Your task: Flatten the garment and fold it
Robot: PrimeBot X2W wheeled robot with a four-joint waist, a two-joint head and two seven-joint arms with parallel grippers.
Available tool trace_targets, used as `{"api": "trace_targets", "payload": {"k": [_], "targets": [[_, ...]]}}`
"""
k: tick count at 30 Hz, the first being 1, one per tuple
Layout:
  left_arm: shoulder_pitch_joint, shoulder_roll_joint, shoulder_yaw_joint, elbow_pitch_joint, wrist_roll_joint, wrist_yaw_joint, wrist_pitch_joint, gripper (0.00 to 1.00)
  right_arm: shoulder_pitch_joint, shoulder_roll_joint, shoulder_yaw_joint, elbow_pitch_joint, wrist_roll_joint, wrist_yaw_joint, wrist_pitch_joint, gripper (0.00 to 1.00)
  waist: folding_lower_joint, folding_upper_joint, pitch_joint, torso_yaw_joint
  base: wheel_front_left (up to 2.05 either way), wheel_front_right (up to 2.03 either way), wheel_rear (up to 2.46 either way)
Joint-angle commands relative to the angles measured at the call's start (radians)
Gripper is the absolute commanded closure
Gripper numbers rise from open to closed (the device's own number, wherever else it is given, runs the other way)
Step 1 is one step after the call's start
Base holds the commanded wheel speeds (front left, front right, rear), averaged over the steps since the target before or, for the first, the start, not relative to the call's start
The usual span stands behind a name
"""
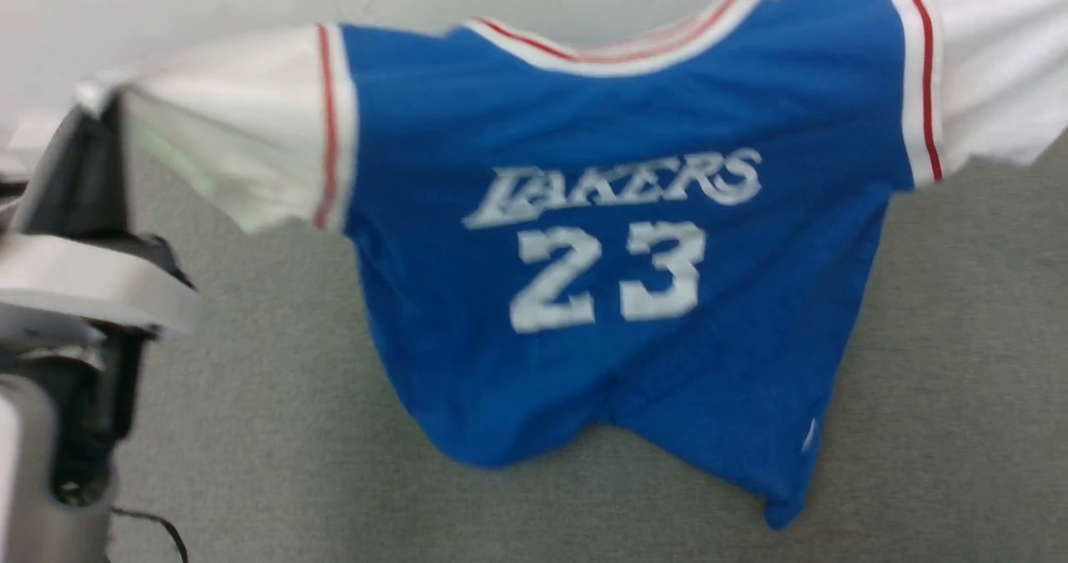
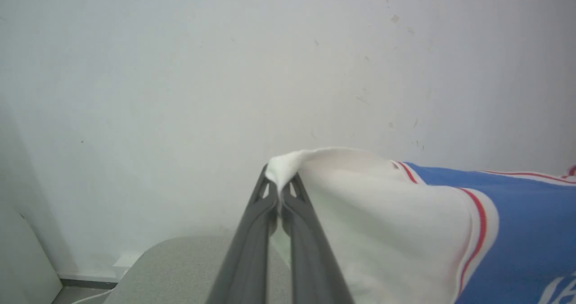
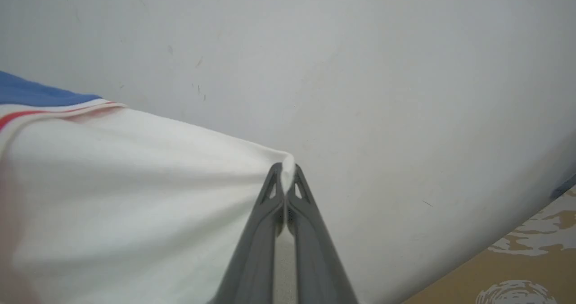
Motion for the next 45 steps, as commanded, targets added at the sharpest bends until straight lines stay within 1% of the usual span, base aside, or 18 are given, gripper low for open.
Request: {"api": "trace_targets", "payload": {"k": [1, 4, 7, 9, 13, 17, 20, 22, 26, 30, 35, 40, 43, 45], "targets": [[-0.027, 0.006, 0.027, -0.02, -0.014, 0.015, -0.017, 1.0, -0.022, 0.003, -0.01, -0.03, -0.004, -0.002, 0.003, 1.0, 0.0002, 0.0, -0.035, -0.043, 0.0, 0.0, 0.0], [-0.061, 0.02, 0.073, -0.053, -0.022, 0.022, -0.041, 1.0, -0.044, 0.009, -0.029, -0.095, 0.003, -0.002, 0.014, 1.0, 0.0002, 0.0, -0.03, -0.058, 0.0, 0.0, 0.0], [-0.116, 0.037, 0.101, -0.073, -0.032, 0.017, -0.051, 1.0, -0.076, 0.008, -0.038, -0.129, 0.006, -0.002, 0.026, 1.0, 0.0002, 0.0, -0.01, -0.073, 0.0, 0.0, 0.0], [-0.164, 0.047, 0.11, -0.076, -0.036, 0.014, -0.052, 1.0, -0.11, 0.006, -0.039, -0.135, 0.015, -0.002, 0.031, 1.0, 0.0002, 0.0, 0.012, -0.081, 0.0, 0.0, 0.0], [-0.284, 0.06, 0.098, -0.05, -0.058, 0.002, -0.019, 1.0, -0.214, -0.009, -0.02, -0.113, 0.035, -0.002, 0.031, 1.0, 0.0002, 0.0, 0.081, -0.097, 0.0, 0.0, 0.0], [-0.443, 0.073, 0.067, 0.031, -0.08, -0.028, 0.018, 1.0, -0.374, -0.01, 0.016, -0.042, 0.039, -0.002, -0.001, 1.0, 0.0002, 0.0, 0.173, -0.114, 0.0, 0.0, 0.0], [-0.583, 0.079, 0.037, 0.123, -0.081, -0.052, 0.032, 1.0, -0.506, -0.001, 0.056, 0.033, 0.038, -0.002, -0.039, 1.0, 0.0002, 0.0, 0.249, -0.122, 0.0, 0.0, 0.0], [-0.673, 0.081, 0.019, 0.196, -0.084, -0.068, 0.047, 1.0, -0.595, 0.021, 0.09, 0.093, 0.06, -0.002, -0.069, 1.0, 0.0002, 0.0, 0.298, -0.133, 0.0, 0.0, 0.0], [-0.848, 0.061, -0.032, 0.341, -0.065, -0.093, 0.044, 1.0, -0.766, 0.024, 0.182, 0.211, 0.061, -0.002, -0.13, 1.0, 0.0002, 0.0, 0.385, -0.134, 0.0, 0.0, 0.0], [-1.015, 0.025, -0.067, 0.477, -0.033, -0.105, -0.014, 1.0, -0.93, 0.045, 0.216, 0.344, 0.043, -0.002, -0.199, 1.0, 0.0002, 0.0, 0.457, -0.124, 0.0, 0.0, 0.0], [-1.183, -0.009, -0.065, 0.638, -0.011, -0.112, -0.142, 1.0, -1.076, 0.094, 0.23, 0.502, 0.009, -0.002, -0.289, 1.0, 0.0002, 0.0, 0.515, -0.11, 0.0, 0.0, 0.0], [-1.302, -0.029, -0.048, 0.748, 0.003, -0.118, -0.299, 1.0, -1.169, 0.145, 0.207, 0.62, -0.01, -0.002, -0.405, 1.0, 0.0002, 0.0, 0.547, -0.095, 0.0, 0.0, 0.0], [-1.343, -0.045, -0.048, 0.789, 0.003, -0.137, -0.381, 1.0, -1.198, 0.169, 0.192, 0.677, -0.02, -0.002, -0.464, 1.0, 0.0002, 0.0, 0.563, -0.08, 0.0, 0.0, 0.0], [-1.353, -0.055, -0.049, 0.808, 0.004, -0.151, -0.417, 1.0, -1.199, 0.179, 0.184, 0.703, -0.025, -0.002, -0.498, 1.0, 0.0002, 0.0, 0.571, -0.07, 0.0, 0.0, 0.0]]}}
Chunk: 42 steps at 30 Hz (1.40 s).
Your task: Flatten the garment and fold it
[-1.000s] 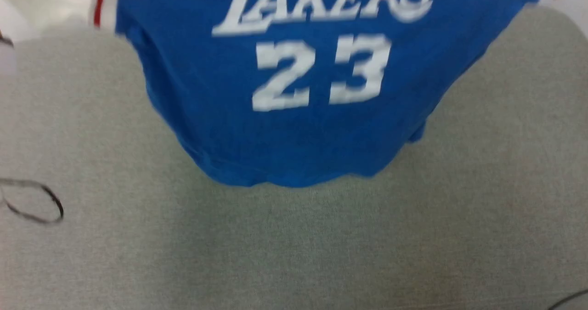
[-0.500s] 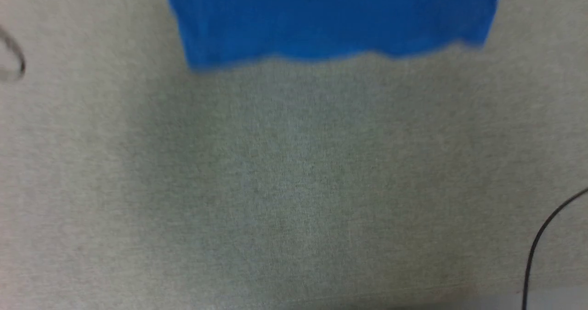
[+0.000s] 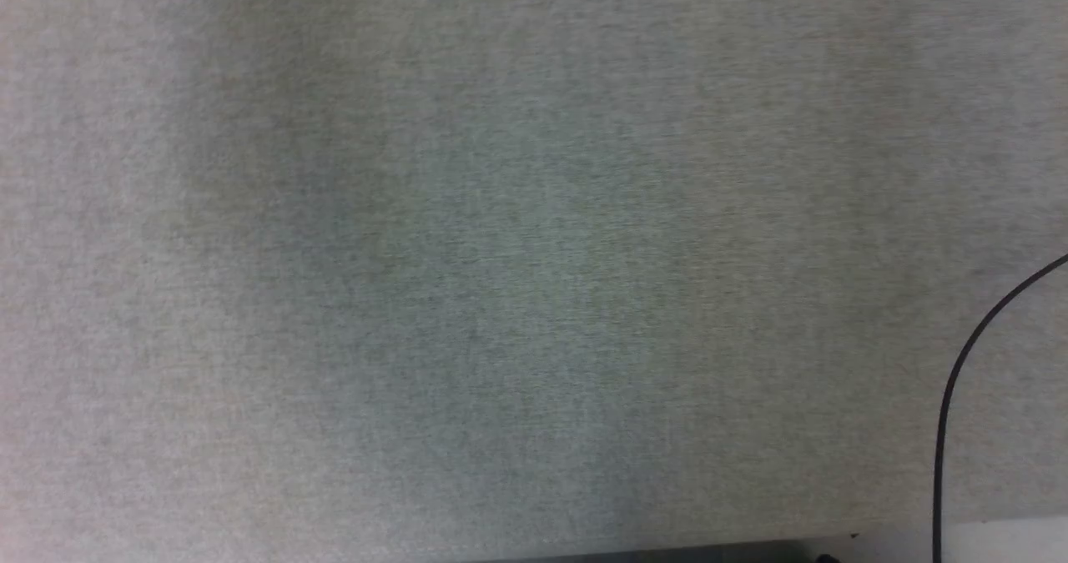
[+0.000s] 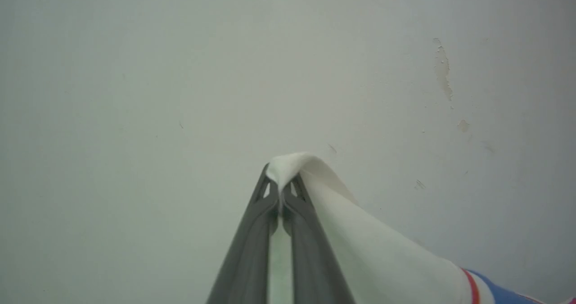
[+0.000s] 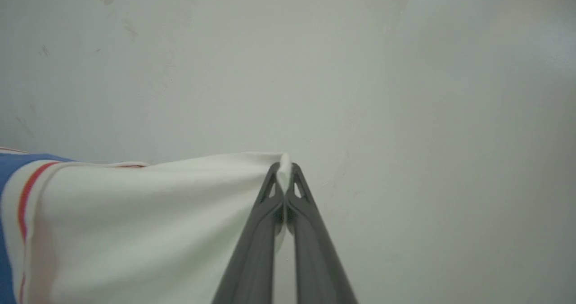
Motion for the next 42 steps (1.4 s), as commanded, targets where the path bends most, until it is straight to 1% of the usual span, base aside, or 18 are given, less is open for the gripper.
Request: {"api": "trace_targets", "payload": {"k": [1, 5, 9, 14, 18, 20, 22, 25, 28, 32, 37, 42], "targets": [[-0.003, -0.012, -0.003, 0.021, 0.007, -0.019, -0.02, 1.0, 0.002, 0.011, -0.014, 0.026, 0.0, -0.002, -0.023, 1.0, -0.0002, 0.0, 0.023, 0.028, 0.0, 0.0, 0.0], [0.064, -0.037, -0.037, 0.081, 0.008, -0.057, -0.033, 1.0, 0.063, 0.028, -0.017, 0.079, 0.015, -0.002, -0.047, 1.0, -0.0002, 0.0, 0.015, 0.043, 0.0, 0.0, 0.0], [0.211, -0.064, -0.065, 0.131, 0.004, -0.082, -0.041, 1.0, 0.188, 0.045, -0.004, 0.121, 0.034, -0.002, -0.064, 1.0, -0.0002, 0.0, -0.036, 0.046, 0.0, 0.0, 0.0], [0.459, -0.087, -0.108, 0.178, 0.002, -0.108, -0.044, 1.0, 0.398, 0.059, 0.026, 0.143, 0.072, -0.002, -0.071, 1.0, -0.0002, 0.0, -0.164, 0.048, 0.0, 0.0, 0.0], [0.675, -0.089, -0.141, 0.184, -0.014, -0.132, -0.013, 1.0, 0.595, 0.057, 0.063, 0.116, 0.119, -0.002, -0.072, 1.0, -0.0002, 0.0, -0.291, 0.046, 0.0, 0.0, 0.0], [0.781, -0.072, -0.157, 0.171, -0.017, -0.14, 0.012, 1.0, 0.7, 0.049, 0.092, 0.093, 0.15, -0.002, -0.072, 1.0, -0.0002, 0.0, -0.353, 0.048, 0.0, 0.0, 0.0], [0.885, -0.042, -0.189, 0.143, 0.004, -0.145, 0.036, 1.0, 0.807, 0.038, 0.129, 0.071, 0.19, -0.002, -0.065, 1.0, -0.0002, 0.0, -0.406, 0.05, 0.0, 0.0, 0.0], [1.036, -0.005, -0.207, 0.093, -0.002, -0.147, 0.086, 1.0, 0.951, 0.006, 0.181, 0.023, 0.247, -0.002, -0.035, 1.0, -0.0002, 0.0, -0.474, 0.05, 0.0, 0.0, 0.0], [1.179, 0.034, -0.226, 0.015, -0.009, -0.144, 0.153, 1.0, 1.088, -0.03, 0.206, -0.033, 0.309, -0.002, 0.003, 1.0, -0.0002, 0.0, -0.533, 0.052, 0.0, 0.0, 0.0], [1.361, 0.096, -0.232, -0.121, -0.026, -0.122, 0.234, 1.0, 1.25, -0.085, 0.227, -0.115, 0.354, -0.002, 0.067, 1.0, -0.0002, 0.0, -0.589, 0.048, 0.0, 0.0, 0.0], [1.563, 0.171, -0.231, -0.275, -0.049, -0.083, 0.333, 1.0, 1.433, -0.146, 0.208, -0.203, 0.384, -0.002, 0.143, 1.0, -0.0002, 0.0, -0.645, 0.049, 0.0, 0.0, 0.0], [1.729, 0.202, -0.211, -0.404, -0.105, -0.036, 0.406, 1.0, 1.6, -0.19, 0.167, -0.284, 0.402, -0.002, 0.237, 1.0, -0.0002, 0.0, -0.674, 0.049, 0.0, 0.0, 0.0]]}}
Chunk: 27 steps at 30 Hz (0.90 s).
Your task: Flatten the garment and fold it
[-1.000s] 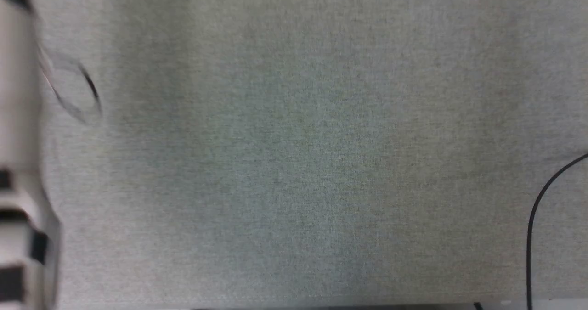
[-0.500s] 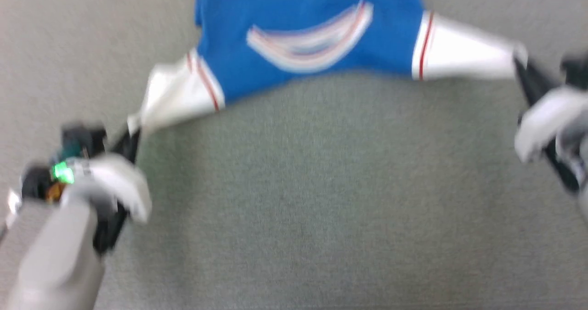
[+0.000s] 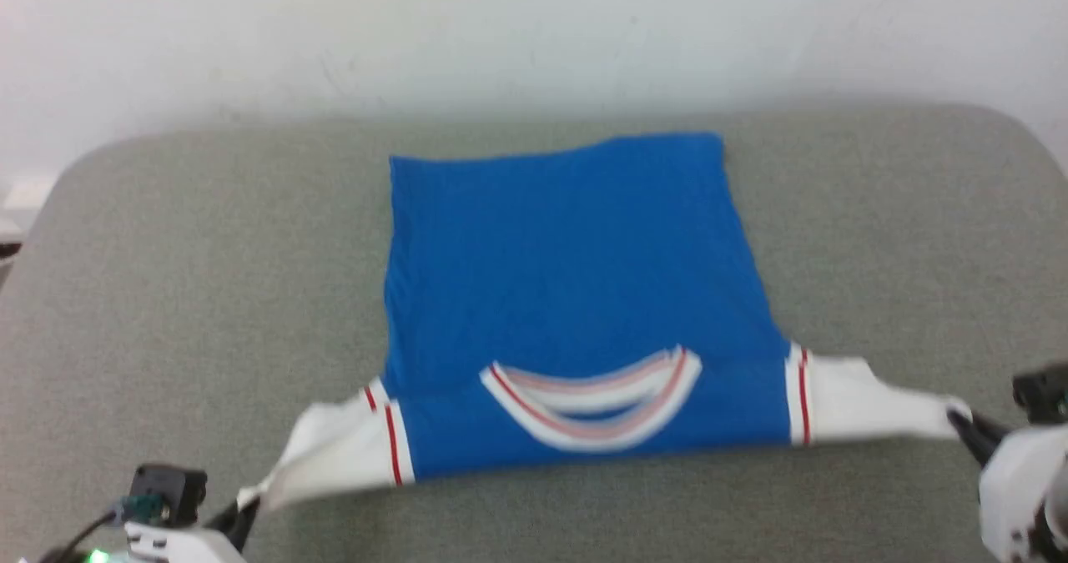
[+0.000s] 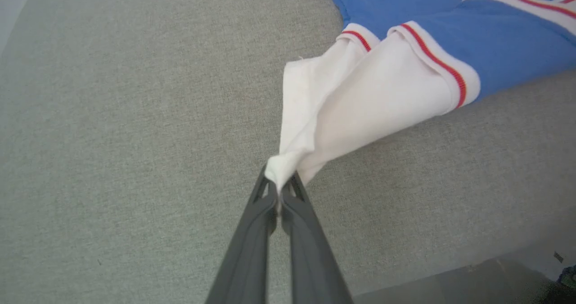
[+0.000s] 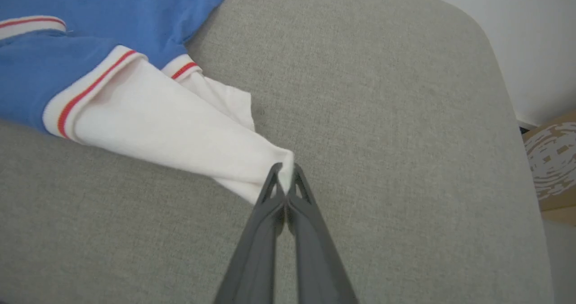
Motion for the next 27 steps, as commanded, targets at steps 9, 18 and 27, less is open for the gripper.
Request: {"api": "trace_targets", "payload": {"k": [9, 18, 27], "targets": [[0.215, 0.011, -0.031, -0.207, -0.12, 0.081, 0.225, 1.0, 0.244, -0.069, -0.078, -0.158, 0.083, -0.002, 0.256, 1.0, 0.0003, 0.0, -0.057, 0.002, 0.0, 0.0, 0.0], [0.216, 0.006, -0.076, -0.296, -0.11, 0.125, 0.325, 1.0, 0.32, -0.07, -0.172, -0.247, 0.045, -0.002, 0.361, 0.6, 0.0003, 0.0, -0.03, 0.021, 0.0, 0.0, 0.0], [0.103, -0.08, -0.08, -0.372, -0.104, 0.137, 0.282, 1.0, 0.198, -0.034, -0.315, -0.371, 0.048, -0.002, 0.425, 0.0, 0.0003, 0.0, 0.085, 0.078, 0.0, 0.0, 0.0]]}}
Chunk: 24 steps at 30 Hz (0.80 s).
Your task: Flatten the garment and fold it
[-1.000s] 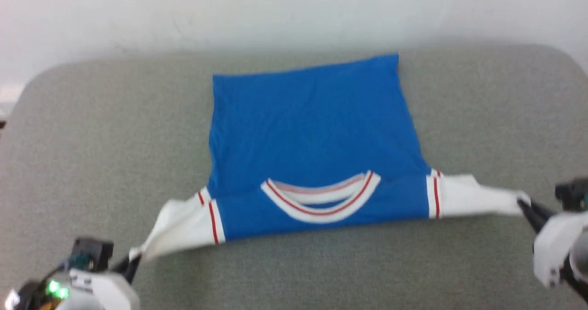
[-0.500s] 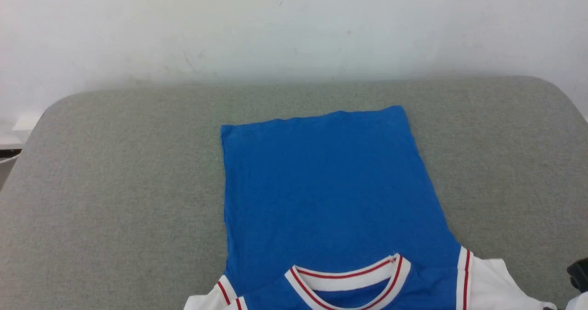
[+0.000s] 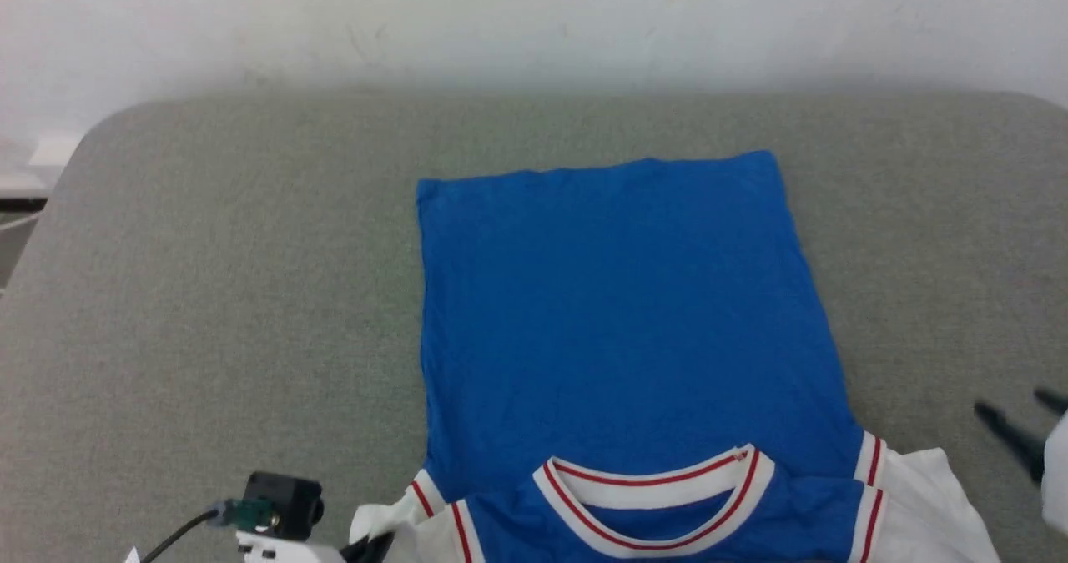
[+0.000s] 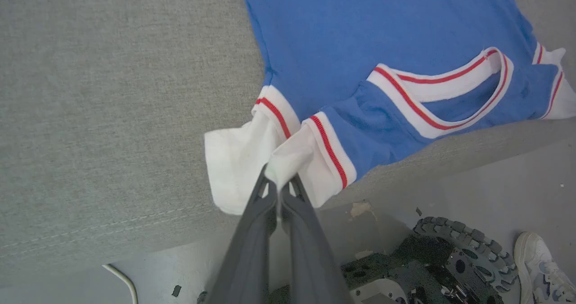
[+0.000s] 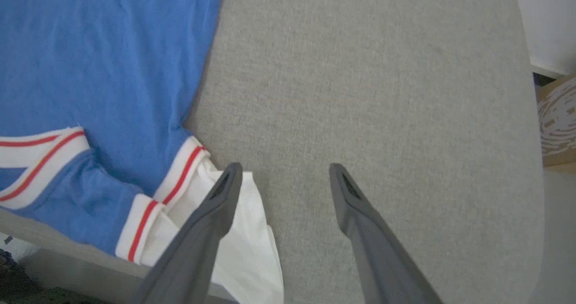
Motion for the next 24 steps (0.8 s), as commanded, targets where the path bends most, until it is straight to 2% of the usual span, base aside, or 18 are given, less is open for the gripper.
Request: {"api": "trace_targets", "payload": {"k": [1, 6, 10, 18, 24], "targets": [[-0.018, -0.008, -0.003, -0.011, 0.008, 0.012, -0.006, 1.0, -0.026, 0.009, -0.007, -0.011, -0.004, -0.002, 0.005, 0.0, -0.0001, 0.0, 0.064, 0.04, 0.0, 0.0, 0.0], [-0.072, -0.049, -0.026, -0.086, 0.041, 0.03, -0.016, 1.0, -0.195, 0.05, -0.023, -0.044, -0.028, -0.002, 0.081, 0.0, -0.0001, 0.0, 0.174, 0.096, 0.0, 0.0, 0.0], [-0.107, -0.084, -0.063, -0.135, 0.078, 0.039, -0.023, 1.0, -0.343, 0.066, -0.008, -0.015, -0.042, -0.002, 0.161, 0.0, -0.0001, 0.0, 0.261, 0.156, 0.0, 0.0, 0.0], [-0.173, -0.152, -0.137, -0.161, 0.147, 0.039, -0.055, 1.0, -0.635, 0.04, 0.036, 0.14, -0.1, -0.002, 0.287, 0.0, -0.0001, 0.0, 0.411, 0.271, 0.0, 0.0, 0.0], [-0.208, -0.197, -0.177, -0.139, 0.166, 0.026, -0.083, 1.0, -0.798, 0.014, 0.061, 0.273, -0.158, -0.002, 0.317, 0.0, -0.0001, 0.0, 0.474, 0.331, 0.0, 0.0, 0.0]]}}
